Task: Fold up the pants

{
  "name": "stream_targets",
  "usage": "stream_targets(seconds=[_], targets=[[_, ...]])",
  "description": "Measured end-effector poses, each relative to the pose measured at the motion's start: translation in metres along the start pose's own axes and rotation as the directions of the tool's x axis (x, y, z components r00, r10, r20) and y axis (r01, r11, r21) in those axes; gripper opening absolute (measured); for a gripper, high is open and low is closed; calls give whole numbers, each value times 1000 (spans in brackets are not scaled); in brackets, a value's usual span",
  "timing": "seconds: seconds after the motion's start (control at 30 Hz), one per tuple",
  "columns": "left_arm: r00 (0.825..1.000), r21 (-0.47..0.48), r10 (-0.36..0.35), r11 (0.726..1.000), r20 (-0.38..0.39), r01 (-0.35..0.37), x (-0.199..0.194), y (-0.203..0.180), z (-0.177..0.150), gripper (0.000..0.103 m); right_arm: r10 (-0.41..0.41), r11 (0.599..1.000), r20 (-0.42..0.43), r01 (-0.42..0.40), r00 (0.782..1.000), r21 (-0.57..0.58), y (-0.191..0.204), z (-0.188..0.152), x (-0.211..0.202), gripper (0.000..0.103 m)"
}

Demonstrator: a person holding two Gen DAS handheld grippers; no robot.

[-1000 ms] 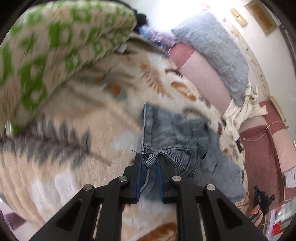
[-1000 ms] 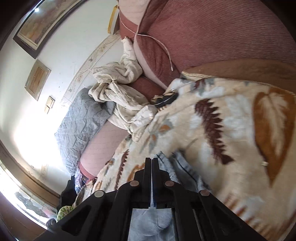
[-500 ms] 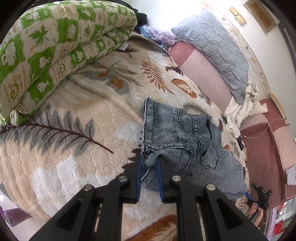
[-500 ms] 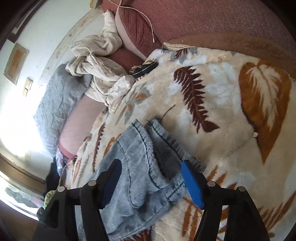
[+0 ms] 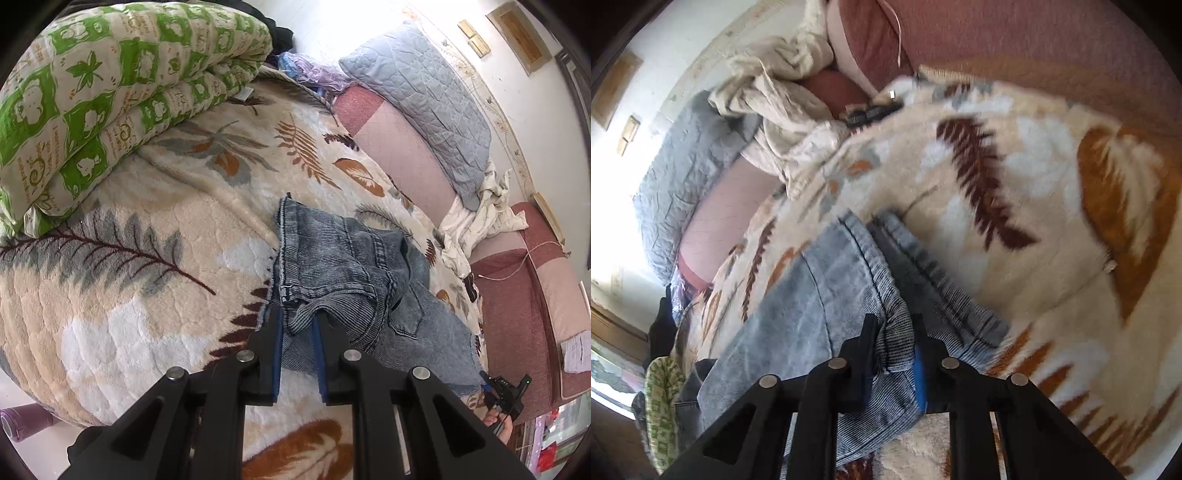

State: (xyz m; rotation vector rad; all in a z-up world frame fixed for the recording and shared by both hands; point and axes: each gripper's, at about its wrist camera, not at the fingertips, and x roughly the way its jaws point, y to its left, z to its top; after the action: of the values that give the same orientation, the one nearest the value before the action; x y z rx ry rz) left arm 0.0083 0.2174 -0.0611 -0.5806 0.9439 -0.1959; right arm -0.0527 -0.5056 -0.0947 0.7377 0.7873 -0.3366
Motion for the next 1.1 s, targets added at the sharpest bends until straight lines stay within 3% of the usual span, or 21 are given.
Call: stream_targets(seconds=[0.17,0.4,0.63,0.73,0.83,0.93,1.0,1.1], targets=[[999,48,3,999,-34,-1,5,-8,-15,16,-49,998,125,53,991,-30,0,6,-35,17],[996,-25,13,1000,-91,-15,22,18,-33,16,-125,992,39,124,991,27,-33,-3,-12,17],[996,-25,11,1000,-88,-13,19,23,-40,16,-154,988,53,154,987,5,-30,-6,-11,17],[994,-24,78,996,-80,-81,18,28,-41,16,-144,990,51,143,988,14,-32,-7,-10,17],[993,-61,102,992,-66,-107,10,38,-40,16,-131,991,48,130,990,18,-35,-7,-13,23],[991,-3,132,991,-20,-133,-6,29,-39,16,-166,986,74,165,983,21,-34,-8,-22,34],[988,73,151,986,24,-153,-16,10,-39,18,-184,983,120,185,976,3,-27,-8,-32,34],[987,196,136,969,86,-150,-23,-31,-43,32,-172,983,177,182,969,-39,-6,-10,-47,34]])
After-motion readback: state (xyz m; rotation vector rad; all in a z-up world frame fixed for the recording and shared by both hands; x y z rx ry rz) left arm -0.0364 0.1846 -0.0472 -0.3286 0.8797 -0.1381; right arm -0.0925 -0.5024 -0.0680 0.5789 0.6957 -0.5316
